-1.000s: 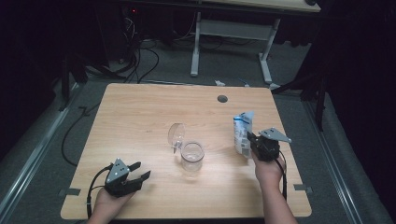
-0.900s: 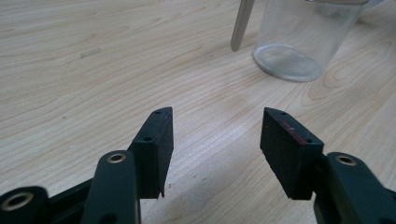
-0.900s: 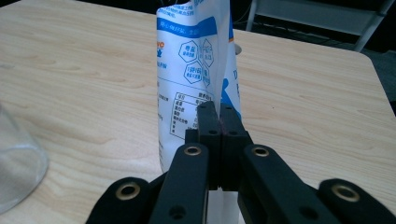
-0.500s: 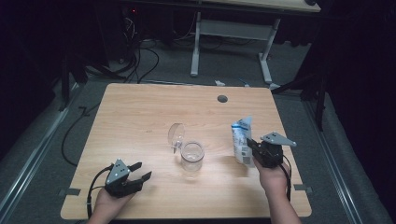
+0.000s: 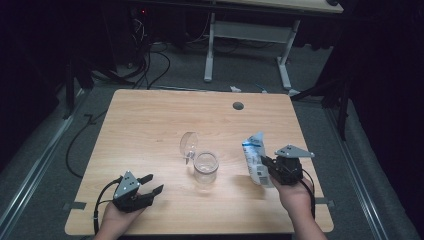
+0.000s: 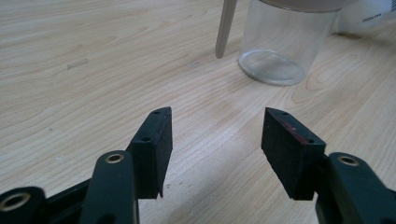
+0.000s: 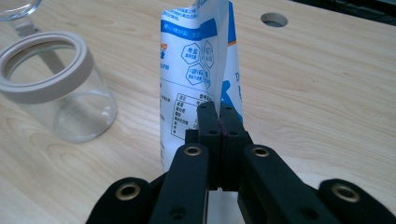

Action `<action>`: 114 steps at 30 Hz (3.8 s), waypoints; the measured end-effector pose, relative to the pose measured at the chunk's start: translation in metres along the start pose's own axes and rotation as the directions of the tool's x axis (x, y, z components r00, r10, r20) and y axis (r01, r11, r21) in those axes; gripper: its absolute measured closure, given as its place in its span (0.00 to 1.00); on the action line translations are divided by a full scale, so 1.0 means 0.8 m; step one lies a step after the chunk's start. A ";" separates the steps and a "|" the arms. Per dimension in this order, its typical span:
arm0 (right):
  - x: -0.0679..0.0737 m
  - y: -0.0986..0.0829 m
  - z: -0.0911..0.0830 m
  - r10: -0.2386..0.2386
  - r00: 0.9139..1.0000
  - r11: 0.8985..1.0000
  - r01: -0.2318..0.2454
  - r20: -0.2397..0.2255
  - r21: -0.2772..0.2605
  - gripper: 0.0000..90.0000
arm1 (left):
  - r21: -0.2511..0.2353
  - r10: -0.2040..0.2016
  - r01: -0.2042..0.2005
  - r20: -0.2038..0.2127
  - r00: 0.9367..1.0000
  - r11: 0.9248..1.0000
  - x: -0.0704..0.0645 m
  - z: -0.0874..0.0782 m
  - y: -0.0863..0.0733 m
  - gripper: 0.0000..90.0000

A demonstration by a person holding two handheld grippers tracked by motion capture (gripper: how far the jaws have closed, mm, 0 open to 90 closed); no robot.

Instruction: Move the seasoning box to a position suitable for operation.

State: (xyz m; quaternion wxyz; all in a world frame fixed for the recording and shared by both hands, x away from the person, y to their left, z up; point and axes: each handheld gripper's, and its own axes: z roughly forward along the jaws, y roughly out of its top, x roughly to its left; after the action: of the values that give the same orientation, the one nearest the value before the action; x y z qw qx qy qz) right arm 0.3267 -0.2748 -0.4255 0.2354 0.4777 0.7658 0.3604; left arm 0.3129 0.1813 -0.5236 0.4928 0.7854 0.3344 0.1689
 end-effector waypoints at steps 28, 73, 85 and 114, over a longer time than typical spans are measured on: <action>0.022 0.031 -0.007 -0.126 0.988 0.955 0.146 -0.090 0.259 1.00 | -0.021 0.030 -0.029 0.032 0.999 0.999 -0.009 -0.001 0.000 0.48; 0.037 0.059 -0.004 -0.200 0.970 0.840 0.243 -0.140 0.486 1.00 | -0.038 0.079 -0.077 0.063 0.995 0.996 -0.022 0.001 0.003 0.46; 0.045 0.060 -0.006 -0.199 0.969 0.840 0.246 -0.147 0.483 1.00 | -0.059 0.103 -0.096 0.129 0.986 0.994 -0.052 0.012 0.008 0.45; 0.055 0.073 -0.017 -0.225 0.960 0.844 0.278 -0.168 0.459 1.00 | -0.041 0.167 -0.162 0.274 0.947 0.986 -0.147 0.086 0.048 0.32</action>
State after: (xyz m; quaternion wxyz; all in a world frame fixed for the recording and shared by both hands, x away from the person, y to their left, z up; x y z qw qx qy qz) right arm 0.3311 -0.2229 -0.3720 0.1139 0.3963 0.8984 0.1512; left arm 0.2829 0.0431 -0.5139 0.5258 0.8220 0.1943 0.1009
